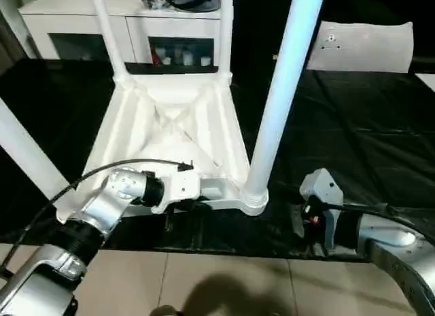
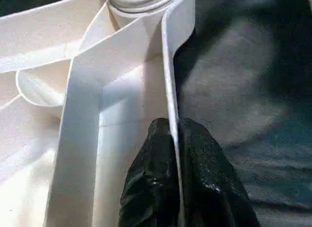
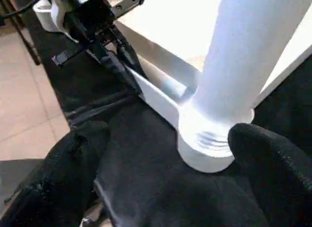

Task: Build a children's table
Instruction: Rotate table base

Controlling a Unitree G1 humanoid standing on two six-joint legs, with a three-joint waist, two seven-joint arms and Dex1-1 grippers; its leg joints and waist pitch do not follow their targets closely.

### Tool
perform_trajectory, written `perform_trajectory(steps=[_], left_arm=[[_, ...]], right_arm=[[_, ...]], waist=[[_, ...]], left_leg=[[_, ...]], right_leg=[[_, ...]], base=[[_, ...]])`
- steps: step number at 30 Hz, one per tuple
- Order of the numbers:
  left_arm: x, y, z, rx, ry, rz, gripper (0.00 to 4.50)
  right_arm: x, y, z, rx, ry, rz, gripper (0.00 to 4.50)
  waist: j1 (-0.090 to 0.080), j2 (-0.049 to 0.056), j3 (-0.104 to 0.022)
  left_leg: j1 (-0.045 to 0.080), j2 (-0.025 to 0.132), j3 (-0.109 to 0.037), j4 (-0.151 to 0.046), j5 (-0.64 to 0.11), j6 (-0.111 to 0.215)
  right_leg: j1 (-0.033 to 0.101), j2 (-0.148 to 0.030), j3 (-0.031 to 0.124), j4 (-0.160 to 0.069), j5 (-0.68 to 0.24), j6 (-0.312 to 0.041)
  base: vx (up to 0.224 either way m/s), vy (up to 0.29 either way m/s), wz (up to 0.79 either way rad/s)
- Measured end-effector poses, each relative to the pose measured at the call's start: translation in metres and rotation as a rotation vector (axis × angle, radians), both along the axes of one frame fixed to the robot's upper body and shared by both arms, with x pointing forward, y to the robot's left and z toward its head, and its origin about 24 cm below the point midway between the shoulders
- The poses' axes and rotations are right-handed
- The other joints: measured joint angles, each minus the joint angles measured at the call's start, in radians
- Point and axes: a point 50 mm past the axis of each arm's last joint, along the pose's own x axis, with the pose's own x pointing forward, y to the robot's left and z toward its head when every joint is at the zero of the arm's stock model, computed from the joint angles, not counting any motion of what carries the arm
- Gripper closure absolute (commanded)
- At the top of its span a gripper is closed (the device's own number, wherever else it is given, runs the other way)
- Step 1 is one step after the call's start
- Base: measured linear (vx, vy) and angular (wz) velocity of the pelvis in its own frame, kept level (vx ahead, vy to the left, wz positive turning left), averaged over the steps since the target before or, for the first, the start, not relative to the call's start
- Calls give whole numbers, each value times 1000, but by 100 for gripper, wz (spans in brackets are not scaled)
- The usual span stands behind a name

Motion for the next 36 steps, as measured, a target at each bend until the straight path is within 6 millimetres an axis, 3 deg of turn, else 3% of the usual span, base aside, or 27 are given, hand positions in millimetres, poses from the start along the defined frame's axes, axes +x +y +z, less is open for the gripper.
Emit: perform_trajectory(steps=[2,4,7,9,10,12,17,18,21,24,35,36], left_arm=[[3,5,1,-31,17,49,389],[6,2,9,-133,-2,91,389],[9,1,16,-206,-12,133,346],[10,0,21,-243,-19,154,350],[11,-1,24,-254,-17,159,319],[10,-6,26,-265,-2,169,304],[8,-15,15,-272,74,246,304],[7,-17,14,-274,79,256,268],[9,-21,12,-266,80,301,265],[10,-26,15,-248,52,344,222],[6,-41,4,-206,163,412,228],[6,-42,3,-208,167,410,246]], right_arm=[[1,0,-2,3,5,-6,0],[1,-2,-4,1,15,-16,0],[2,0,-4,11,13,-17,0],[2,0,-4,13,12,-20,0],[2,0,-4,14,11,-22,0],[2,1,-4,17,10,-22,0],[1,1,-5,16,11,-22,0],[1,1,-5,16,11,-22,0],[1,1,-5,14,10,-23,0],[1,1,-5,11,8,-25,0],[1,0,-5,8,7,-24,0],[1,0,-5,7,7,-24,0]], waist=[[-11,-1,0],[-14,-9,1],[-23,-17,0],[-28,-19,0],[-28,-19,0],[-28,-20,0],[-28,-21,0],[-28,-22,1],[-28,-22,1],[-30,-23,0],[-31,-23,0],[-31,-23,0]], left_leg=[[-1,0,2,0,0,0],[0,0,2,1,0,0],[-1,1,2,1,1,1],[0,1,2,1,5,3],[0,1,2,1,5,3],[0,1,2,1,4,3],[0,1,2,1,5,3],[0,1,2,1,5,3],[1,1,2,1,5,3],[1,1,2,1,5,3],[0,1,2,1,5,3],[0,1,2,1,5,3]], right_leg=[[0,-1,1,0,0,0],[0,0,-2,-1,0,1],[0,2,-1,-2,-1,2],[0,2,0,-3,-2,4],[0,2,0,-4,-2,4],[0,1,0,-4,0,0],[0,2,0,-3,-4,5],[0,2,0,-3,-4,5],[1,2,0,-3,-4,5],[1,2,0,-3,-4,5],[0,2,0,-4,-4,5],[0,2,0,-4,-4,5]], base=[[0,0,0],[0,0,0],[0,0,0],[0,0,0],[0,0,0],[0,0,0],[0,0,0],[0,0,0],[0,0,0],[0,0,0],[0,0,0],[0,0,0]])
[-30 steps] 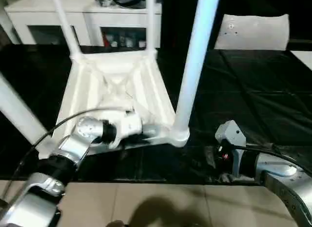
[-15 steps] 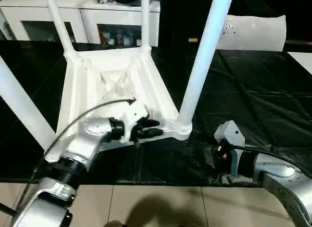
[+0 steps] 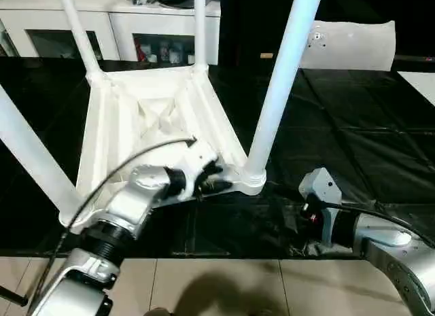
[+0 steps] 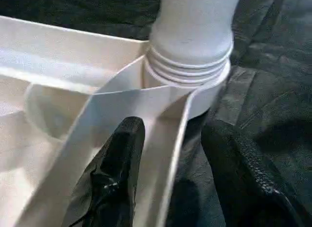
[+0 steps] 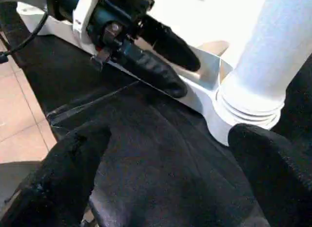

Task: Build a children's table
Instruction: Rotate table base

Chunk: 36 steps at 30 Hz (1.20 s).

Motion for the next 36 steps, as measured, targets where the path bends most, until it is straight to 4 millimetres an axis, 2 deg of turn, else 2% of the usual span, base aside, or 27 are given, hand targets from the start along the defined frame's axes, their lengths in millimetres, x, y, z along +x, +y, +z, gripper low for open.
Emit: perform_trajectory(steps=[4,6,10,11,13,17,24,31,34,36], left_arm=[[1,0,-2,34,-6,4,266],[3,1,-2,48,-12,11,294],[3,2,-2,54,-11,13,310],[4,3,-2,62,-13,11,337],[4,4,-2,79,-15,-10,342],[5,10,-1,132,-26,-56,389],[3,17,4,174,-10,-142,445],[1,20,6,167,5,-191,445],[-5,33,7,175,-13,-305,445],[-10,38,6,166,-19,-374,445]], right_arm=[[1,0,0,-1,-7,-1,0],[1,-1,0,0,-9,-2,0],[0,-1,-1,0,-9,-1,0],[0,-1,-1,0,-9,-1,0],[0,-1,-1,0,-8,0,0],[0,-1,-1,1,-8,0,0],[0,-1,-1,1,-9,1,0],[2,-3,-4,1,-4,-6,0],[2,-6,-7,-4,3,-13,0],[3,-7,-7,-12,-4,-19,0]], waist=[[-2,0,0],[-3,0,0],[-4,0,0],[-5,0,0],[-8,0,0],[-20,0,0],[-28,0,0],[-27,-1,0],[-27,-2,1],[-18,-2,1]], left_leg=[[0,0,0,0,0,0],[0,0,0,0,0,0],[0,0,0,0,0,0],[0,0,0,0,0,0],[0,0,0,0,0,0],[-1,0,-1,0,0,0],[-1,1,0,-3,0,0],[-1,1,0,-6,-1,0],[-1,1,0,-7,-1,0],[0,1,0,-7,0,0]], right_leg=[[0,0,0,0,0,0],[0,0,0,0,0,0],[0,0,0,0,0,0],[0,0,0,0,0,0],[1,0,0,0,0,0],[0,1,0,0,0,0],[-1,2,1,-2,-1,1],[-1,2,0,-2,-2,-1],[-2,3,0,-2,-3,1],[-2,2,0,-2,-4,1]], base=[[0,0,0],[0,0,0],[0,0,0],[0,0,0],[0,0,0],[0,0,0],[0,0,0],[0,0,0],[0,0,0],[0,0,0]])
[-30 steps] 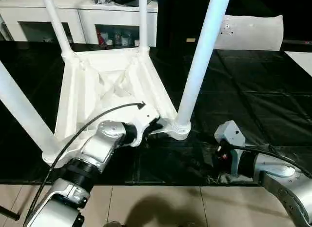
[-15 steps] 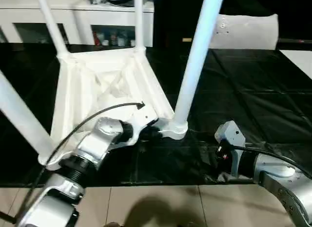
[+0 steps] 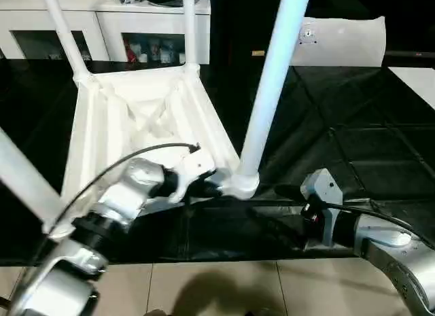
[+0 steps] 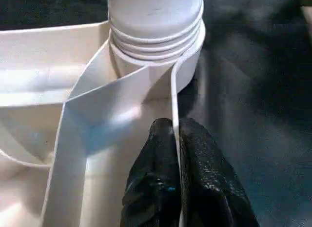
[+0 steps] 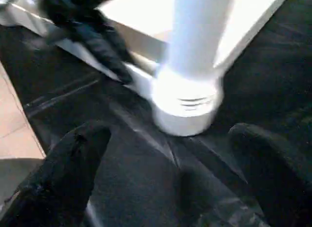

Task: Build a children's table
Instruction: Rotate table base

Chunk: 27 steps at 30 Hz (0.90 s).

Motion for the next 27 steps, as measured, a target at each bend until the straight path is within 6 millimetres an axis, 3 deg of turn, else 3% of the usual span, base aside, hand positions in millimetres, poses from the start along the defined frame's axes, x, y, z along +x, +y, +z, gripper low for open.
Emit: perform_trajectory(steps=[5,12,20,21,24,26,27], left_arm=[[-6,7,-4,-33,5,-134,445],[-3,13,-4,-8,-99,-264,445],[10,13,-3,1,-95,-171,445],[11,13,-3,-2,-88,-163,404],[12,13,-3,-62,-39,-103,393],[12,13,-2,-84,-29,-93,352],[11,13,-3,-89,-22,-85,352]], right_arm=[[2,-2,-2,3,6,3,0],[2,-3,-2,3,0,4,0],[2,-4,-3,3,-1,3,0],[2,-4,-3,2,-1,3,0],[2,-3,-3,6,-1,2,0],[2,-2,-3,8,-1,2,0],[1,-2,-2,9,-3,4,0]], waist=[[27,-3,0],[30,-4,0],[21,-4,0],[19,-4,0],[16,-5,0],[18,-6,0],[19,-6,1]], left_leg=[[0,-1,0,1,0,0],[0,-2,4,2,0,0],[0,-2,6,3,0,0],[0,-2,5,3,0,0],[-1,-2,6,3,0,0],[-1,-2,6,3,0,1],[-1,-2,6,3,0,1]], right_leg=[[2,-6,0,0,0,0],[3,-11,-2,2,-1,1],[2,-12,-2,2,0,1],[2,-11,-2,2,0,1],[1,-11,-2,2,0,1],[1,-11,-2,2,1,-1],[1,-11,-2,2,1,-1]], base=[[0,0,0],[0,0,0],[0,0,0],[0,0,0],[0,0,0],[0,0,0],[0,0,0]])
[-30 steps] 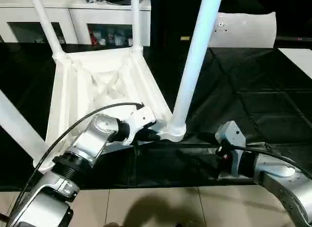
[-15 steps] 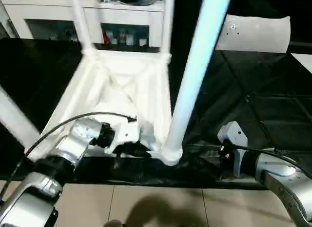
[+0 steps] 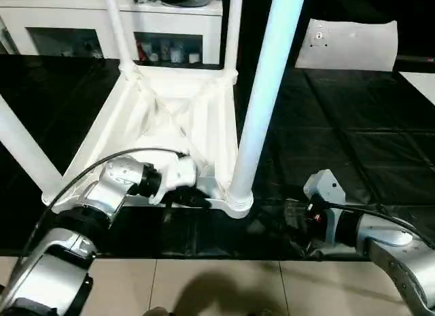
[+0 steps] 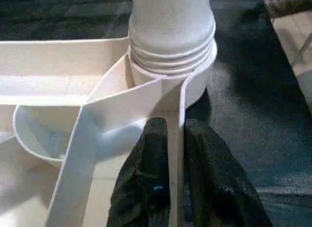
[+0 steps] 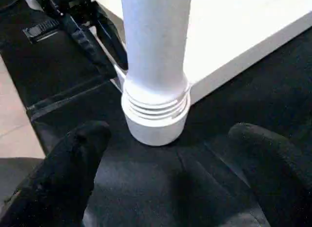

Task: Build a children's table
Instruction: Rotate table base, then rotate leg to tighten

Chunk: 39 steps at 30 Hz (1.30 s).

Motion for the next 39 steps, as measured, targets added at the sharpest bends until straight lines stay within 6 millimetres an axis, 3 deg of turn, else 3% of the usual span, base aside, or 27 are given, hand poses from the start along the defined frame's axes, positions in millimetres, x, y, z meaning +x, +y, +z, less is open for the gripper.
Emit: perform_trajectory(steps=[11,21,30,39], left_arm=[[-2,17,0,50,30,50,347],[-3,16,2,68,35,29,437],[-5,9,1,67,20,-24,447],[-11,5,2,68,60,-167,450]], right_arm=[[-1,2,2,0,2,8,0],[3,8,9,12,-35,25,0],[27,20,13,92,-99,111,0],[36,20,5,108,-30,338,80]], waist=[[1,-5,0],[1,-5,0],[-1,-6,0],[11,-10,2]], left_leg=[[0,0,0,0,0,0],[1,0,0,0,0,0],[0,0,1,0,-1,1],[-1,0,2,0,-1,3]], right_leg=[[0,0,0,0,-2,4],[0,0,0,0,-2,4],[0,-1,0,0,0,0],[0,-2,0,0,-1,-1]], base=[[0,0,0],[0,0,0],[0,0,0],[0,0,0]])
